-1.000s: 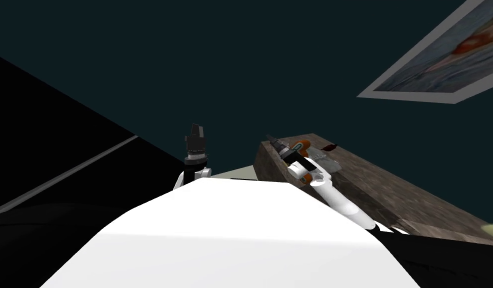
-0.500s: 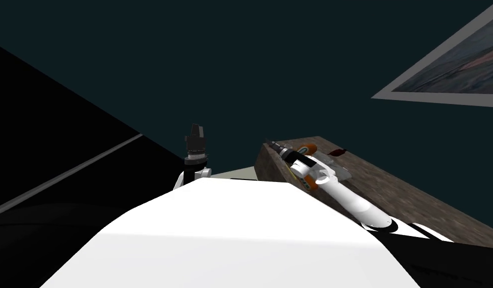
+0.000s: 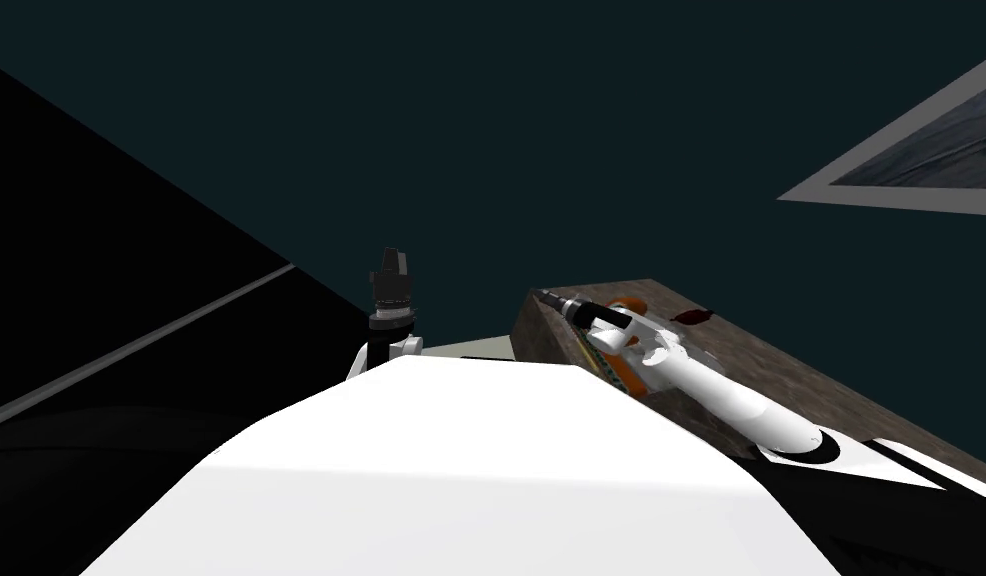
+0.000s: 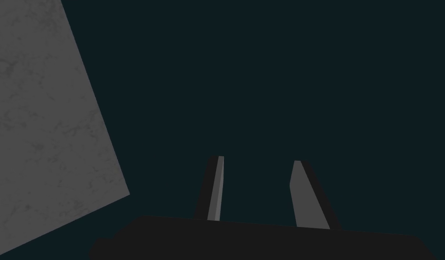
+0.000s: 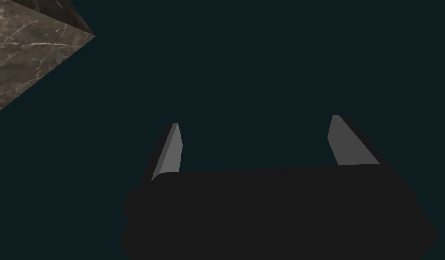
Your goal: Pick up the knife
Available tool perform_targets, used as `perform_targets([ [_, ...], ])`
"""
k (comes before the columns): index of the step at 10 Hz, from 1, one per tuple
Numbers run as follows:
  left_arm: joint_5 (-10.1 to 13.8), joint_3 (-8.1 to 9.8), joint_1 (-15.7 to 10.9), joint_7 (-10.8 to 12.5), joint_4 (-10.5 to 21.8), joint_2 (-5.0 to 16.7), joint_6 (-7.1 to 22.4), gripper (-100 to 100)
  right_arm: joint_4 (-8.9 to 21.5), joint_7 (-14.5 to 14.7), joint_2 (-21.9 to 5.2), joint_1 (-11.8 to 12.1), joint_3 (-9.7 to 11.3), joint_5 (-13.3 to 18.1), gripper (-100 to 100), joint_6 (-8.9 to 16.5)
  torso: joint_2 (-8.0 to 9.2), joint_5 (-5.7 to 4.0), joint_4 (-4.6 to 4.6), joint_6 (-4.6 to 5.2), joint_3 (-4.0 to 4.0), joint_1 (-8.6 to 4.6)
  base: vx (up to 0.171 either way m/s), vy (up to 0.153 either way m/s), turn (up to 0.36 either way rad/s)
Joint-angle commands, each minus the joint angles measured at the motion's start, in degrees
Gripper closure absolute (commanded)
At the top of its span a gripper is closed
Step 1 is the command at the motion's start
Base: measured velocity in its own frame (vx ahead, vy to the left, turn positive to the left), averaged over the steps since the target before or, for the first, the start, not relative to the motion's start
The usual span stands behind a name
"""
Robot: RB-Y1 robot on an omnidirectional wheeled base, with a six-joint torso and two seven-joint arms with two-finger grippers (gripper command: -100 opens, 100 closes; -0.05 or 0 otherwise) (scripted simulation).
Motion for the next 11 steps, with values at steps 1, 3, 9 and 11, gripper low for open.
perform_targets([
  [1,0.00,0.00,0.00,0.00,0.00,0.00,0.00,0,0.04,0.78,-2.29,-0.20,0.74,-0.83,-100,1.77,0.00,0.00,0.00,0.00,0.00,0.00,0.036,-0.037,0.080],
  [3,0.00,0.00,0.00,0.00,0.00,0.00,0.00,0,0.18,1.98,-5.32,-0.88,2.20,-2.92,-100,4.41,0.01,0.00,0.00,0.01,0.00,0.00,0.036,-0.041,0.096],
  [9,0.00,0.00,0.00,0.00,0.00,0.00,0.00,0,0.29,6.30,-15.58,-2.90,8.09,-10.64,-100,13.13,0.03,0.00,0.01,0.01,0.02,0.00,0.029,-0.048,0.108],
  [11,0.00,0.01,0.01,0.00,0.00,0.00,0.00,0,0.29,6.30,-16.18,-2.90,8.09,-10.64,-100,14.04,0.06,-0.02,0.02,0.05,0.04,-0.03,0.015,-0.037,0.007],
])
